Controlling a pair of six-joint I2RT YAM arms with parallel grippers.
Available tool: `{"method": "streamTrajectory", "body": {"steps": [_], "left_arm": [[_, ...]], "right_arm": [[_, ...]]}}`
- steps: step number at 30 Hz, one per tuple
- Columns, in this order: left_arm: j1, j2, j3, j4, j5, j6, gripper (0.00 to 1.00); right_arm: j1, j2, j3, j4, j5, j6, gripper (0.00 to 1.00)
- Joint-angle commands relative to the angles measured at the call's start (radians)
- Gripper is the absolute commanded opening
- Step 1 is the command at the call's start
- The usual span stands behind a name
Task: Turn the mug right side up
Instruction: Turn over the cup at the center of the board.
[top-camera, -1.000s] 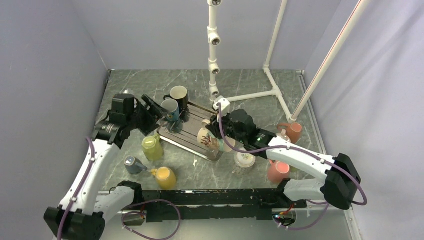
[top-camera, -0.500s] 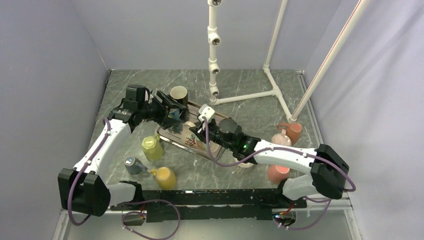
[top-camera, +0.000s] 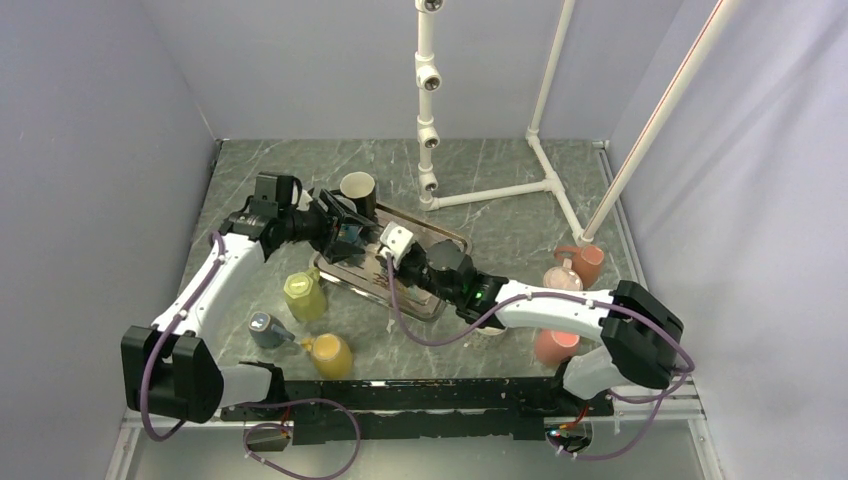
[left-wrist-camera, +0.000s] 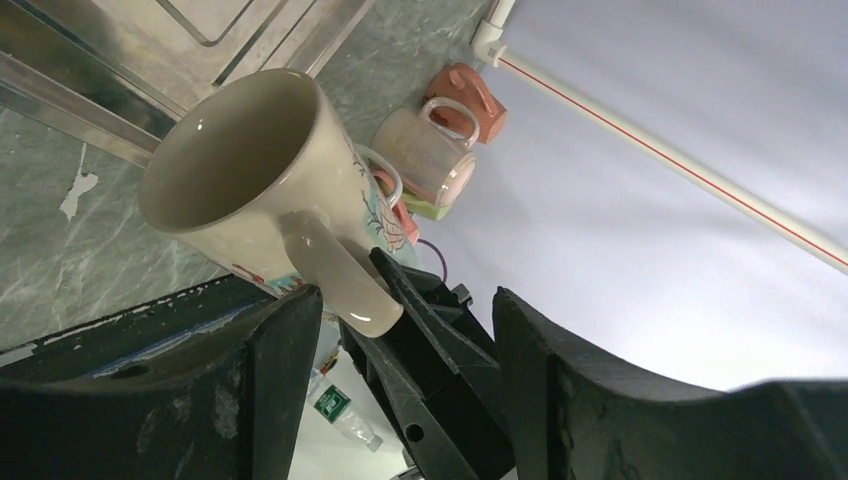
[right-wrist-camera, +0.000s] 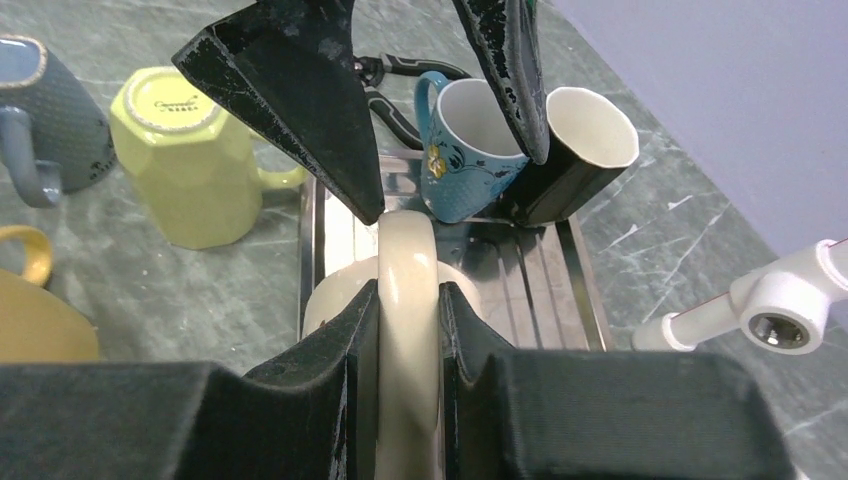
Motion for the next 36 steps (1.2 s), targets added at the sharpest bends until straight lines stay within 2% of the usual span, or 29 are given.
{"method": "streamTrajectory", "body": {"steps": [1,6,13,21,24,25,32,36], "left_arm": [[-0.001,0.002,0.029,-0.018,0.038,0.019,0.67],[-0.001,0.023,0.003,-0.03,0.046,0.026,0.63],[-0.001,0.048,-0.009,-0.022,0.047,0.032,0.47],[-0.001,0.075,0.007,-0.049,-0.002,0.087,0.22],[-0.001,0.083,0.021,-0.06,-0.019,0.128,0.05],[-0.001,0.086,0.026,-0.057,-0.02,0.134,0.03],[-0.001,0.083,0.058,-0.07,-0.052,0.186,0.03],[0.0,0.073,0.051,-0.066,-0.069,0.173,0.03]], "right_arm": [[0.036,-0.007,0.078,0.234,0.006,-0.116,0.0],[0.055,0.009,0.061,0.314,0.004,-0.187,0.0],[0.08,0.042,0.07,0.369,0.022,-0.268,0.0],[0.1,0.054,0.054,0.408,0.026,-0.3,0.0],[0.103,0.049,0.043,0.415,0.021,-0.293,0.0],[0.103,0.048,0.04,0.416,0.021,-0.29,0.0],[0.108,0.035,0.028,0.369,0.014,-0.277,0.0],[0.108,0.021,0.03,0.281,-0.007,-0.251,0.11]]}}
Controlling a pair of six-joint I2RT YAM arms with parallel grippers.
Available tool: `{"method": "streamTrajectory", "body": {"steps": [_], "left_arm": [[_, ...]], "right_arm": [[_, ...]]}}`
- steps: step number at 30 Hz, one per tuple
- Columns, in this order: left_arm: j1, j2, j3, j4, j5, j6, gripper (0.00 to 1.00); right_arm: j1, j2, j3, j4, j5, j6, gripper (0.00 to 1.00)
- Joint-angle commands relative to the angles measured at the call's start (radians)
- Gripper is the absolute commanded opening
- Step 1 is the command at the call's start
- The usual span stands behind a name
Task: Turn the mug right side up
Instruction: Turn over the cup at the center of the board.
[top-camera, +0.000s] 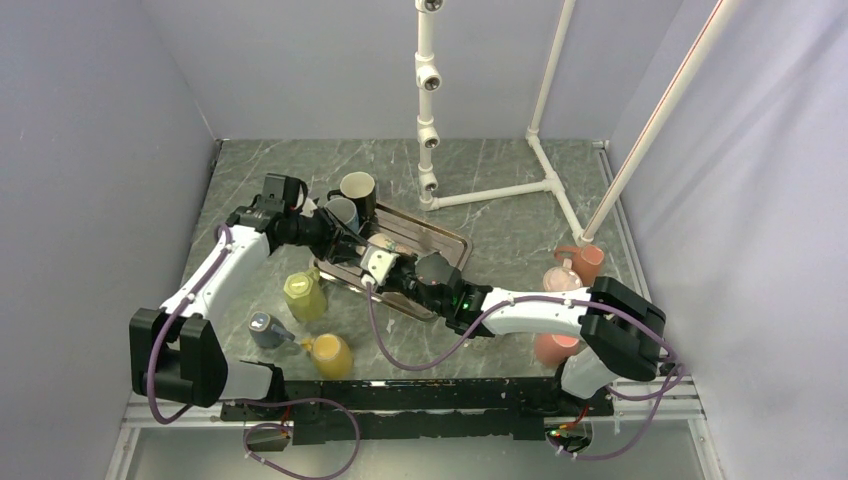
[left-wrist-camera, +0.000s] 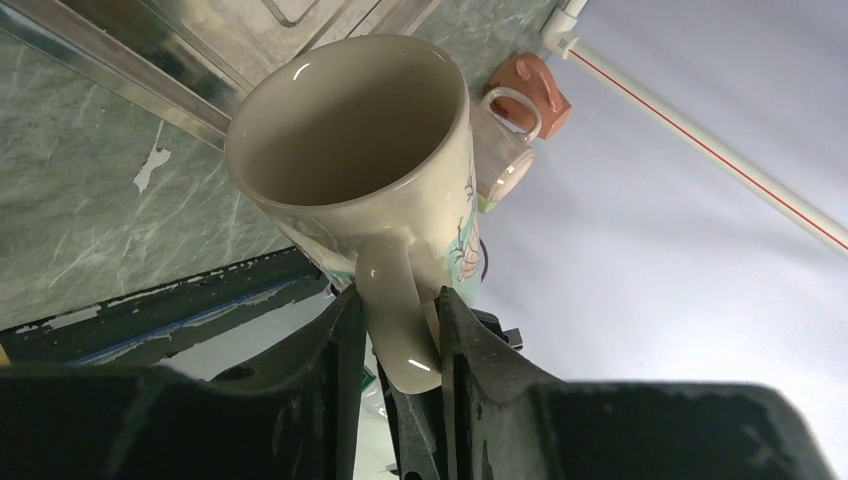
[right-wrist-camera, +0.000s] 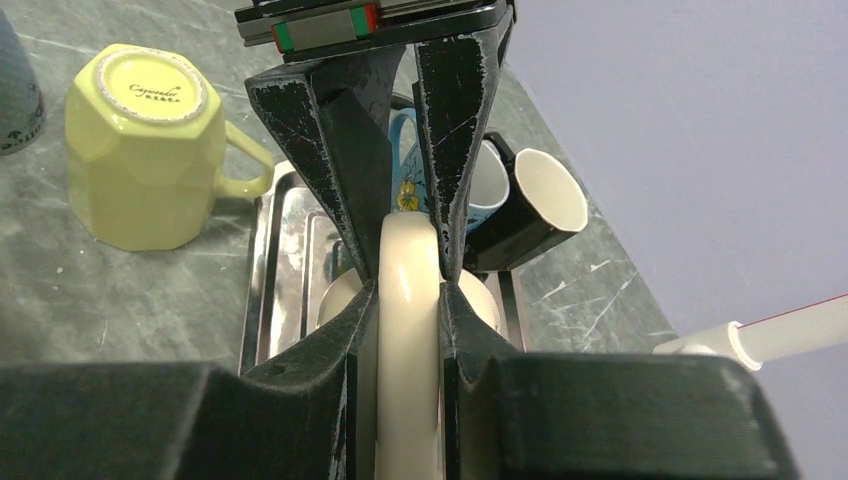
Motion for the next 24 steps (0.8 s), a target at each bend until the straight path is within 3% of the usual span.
{"method": "streamTrajectory", "body": {"steps": [1,5,15,24], "left_arm": [[-0.005,-0.01,0.023,0.064,-0.065,0.051,0.03],[-0.005,-0.02,-0.023,0.084,-0.077,-0.017,0.03],[-0.007,-0.039,-0.048,0.064,-0.171,-0.174,0.03],[-0.006,-0.04,-0.055,0.082,-0.194,-0.171,0.03]], "right_arm": [[0.027,-0.067,0.032,0.099,-0.098,0.04,0.14],[0.04,-0.053,0.014,0.063,-0.074,0.047,0.19],[0.107,0.004,-0.002,0.02,0.032,-0.013,0.2],[0.119,0.044,-0.035,0.056,0.05,-0.002,0.39]]}}
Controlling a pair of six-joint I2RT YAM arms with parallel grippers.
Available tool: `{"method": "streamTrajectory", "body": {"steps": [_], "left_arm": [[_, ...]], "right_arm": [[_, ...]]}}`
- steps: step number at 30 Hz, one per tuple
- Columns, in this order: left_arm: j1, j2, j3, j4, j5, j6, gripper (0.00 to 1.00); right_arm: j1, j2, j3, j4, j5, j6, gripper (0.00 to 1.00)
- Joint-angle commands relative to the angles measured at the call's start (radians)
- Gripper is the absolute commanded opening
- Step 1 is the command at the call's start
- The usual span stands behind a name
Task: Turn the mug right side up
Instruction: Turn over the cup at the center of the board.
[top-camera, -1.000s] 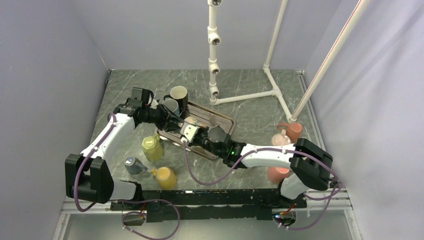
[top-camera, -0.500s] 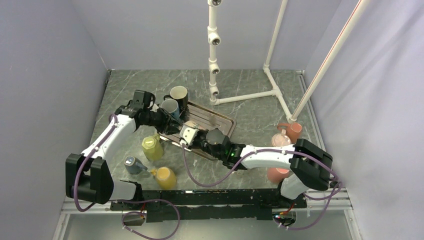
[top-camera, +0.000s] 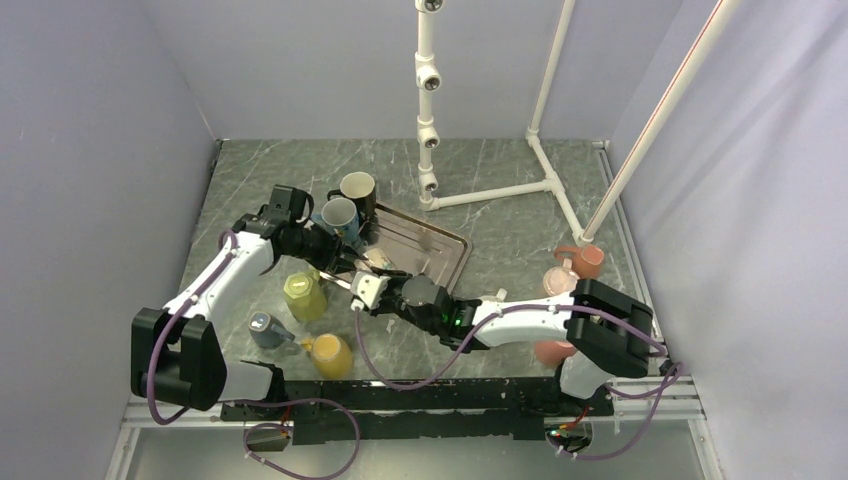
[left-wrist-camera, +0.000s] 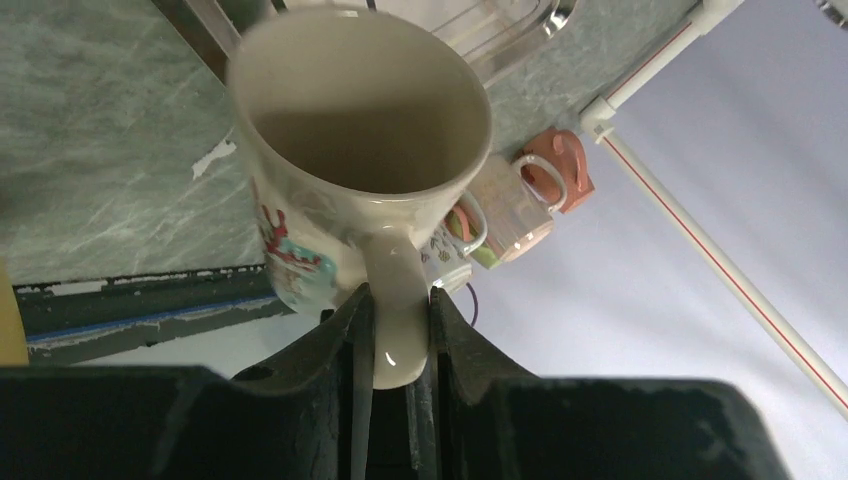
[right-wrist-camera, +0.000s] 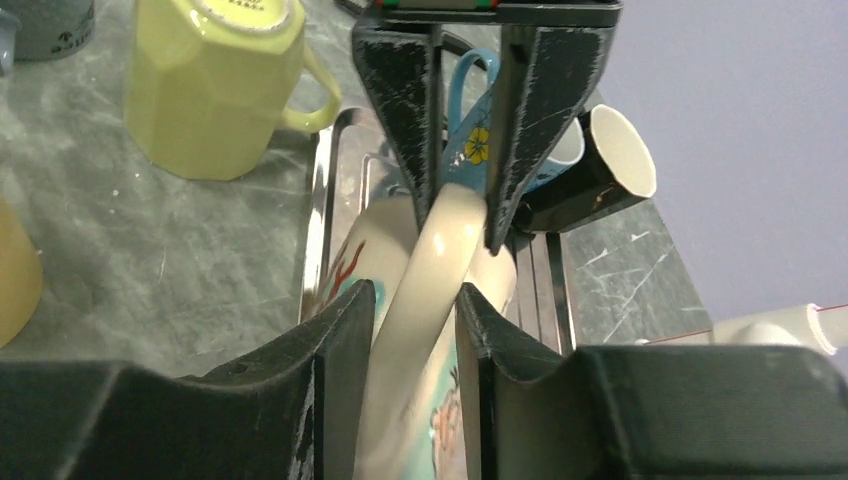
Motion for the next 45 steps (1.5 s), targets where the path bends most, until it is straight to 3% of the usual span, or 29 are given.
{"method": "streamTrajectory", "body": {"steps": [1,8,15,25,34,45], "left_arm": [[0.015,-0.028,0.011,0.129,-0.057,-0.003,0.03],[0.009,-0.042,0.01,0.14,-0.062,0.025,0.03],[0.002,-0.07,0.004,0.125,-0.076,0.045,0.03],[-0.009,-0.143,-0.081,0.196,-0.066,0.076,0.03],[-0.01,-0.172,-0.075,0.199,-0.068,0.116,0.03],[-0.009,-0.195,-0.016,0.179,-0.007,0.236,0.03]], "right_arm": [[0.026,0.0,-0.001,0.086,-0.041,0.017,0.4],[0.017,0.027,0.019,0.059,0.024,0.095,0.41],[-0.012,-0.008,0.017,0.039,-0.039,0.217,0.49],[-0.183,-0.066,0.117,-0.135,-0.346,0.669,0.6],[-0.193,-0.032,0.238,-0.322,-0.42,0.806,0.65],[-0.218,-0.114,0.167,-0.29,-0.483,0.919,0.65]]}}
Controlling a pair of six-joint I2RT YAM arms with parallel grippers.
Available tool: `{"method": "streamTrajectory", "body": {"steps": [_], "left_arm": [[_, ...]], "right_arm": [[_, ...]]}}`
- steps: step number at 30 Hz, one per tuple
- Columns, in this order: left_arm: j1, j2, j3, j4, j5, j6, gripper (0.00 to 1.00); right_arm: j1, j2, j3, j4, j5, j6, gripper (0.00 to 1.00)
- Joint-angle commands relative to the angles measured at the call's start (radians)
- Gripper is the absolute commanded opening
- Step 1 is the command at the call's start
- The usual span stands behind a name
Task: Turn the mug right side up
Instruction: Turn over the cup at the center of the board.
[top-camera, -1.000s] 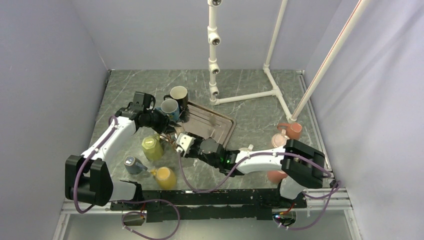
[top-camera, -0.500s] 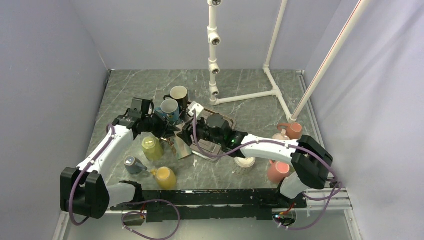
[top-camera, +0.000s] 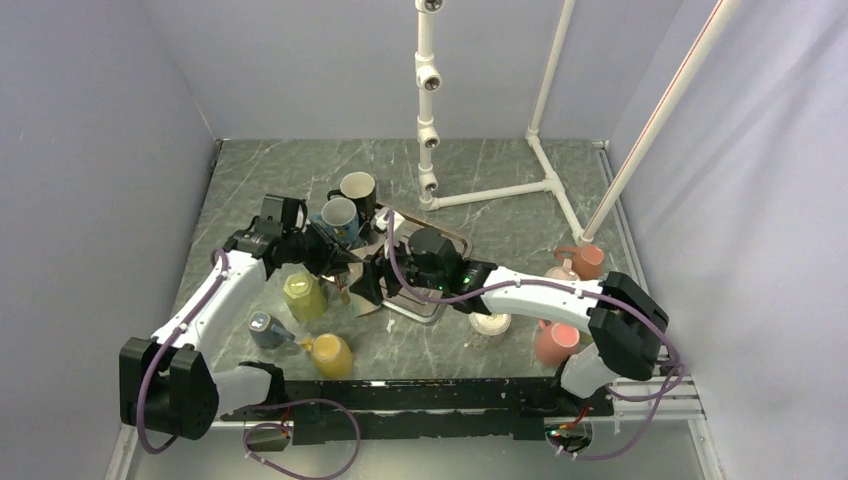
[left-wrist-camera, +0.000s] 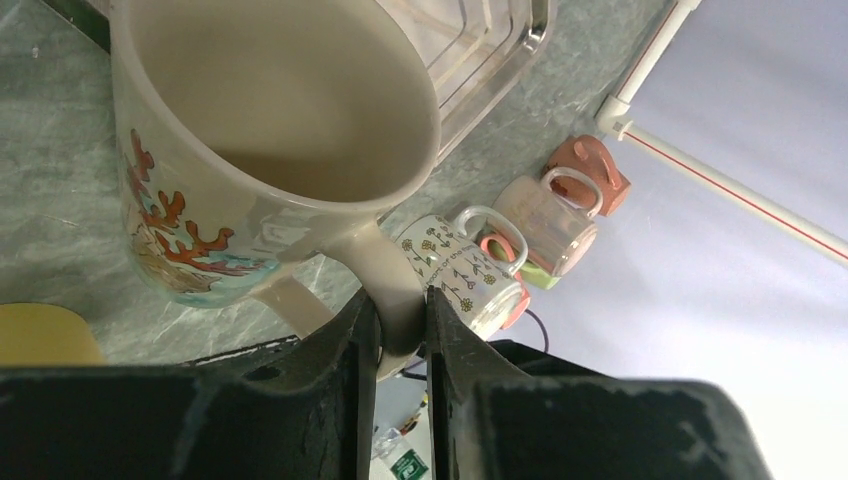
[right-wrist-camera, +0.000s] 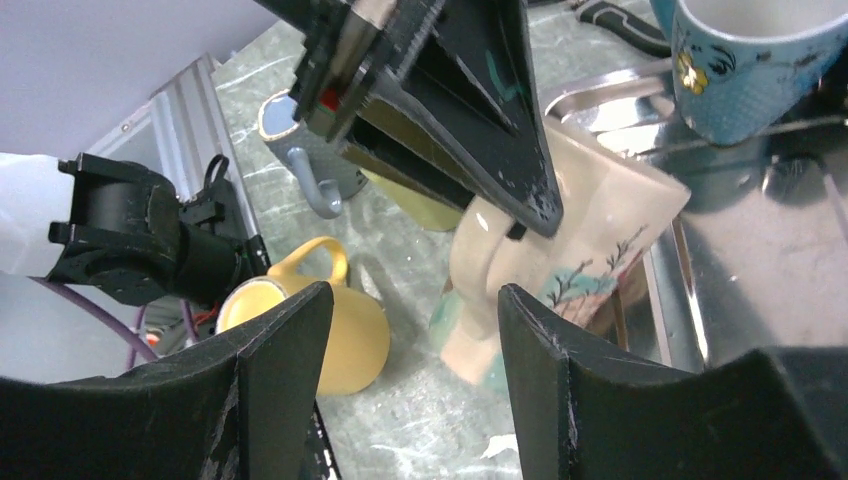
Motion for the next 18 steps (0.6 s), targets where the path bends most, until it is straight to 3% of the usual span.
{"method": "streamTrajectory", "body": {"steps": [1,11,18], "left_arm": [[-0.004,-0.071,0.09,0.052,0.093,0.092,0.03],[-0.013,-0.099,0.107,0.188,0.258,0.228,0.03],[-0.068,-0.061,0.146,0.263,0.299,0.394,0.03]], "right_arm": [[-0.032,-0.097,-0.046,0.079,-0.031,0.089,0.65],[-0.154,-0.261,-0.168,0.194,0.008,0.276,0.64],[-0.236,-0.273,-0.014,-0.195,0.158,0.422,0.64]]}}
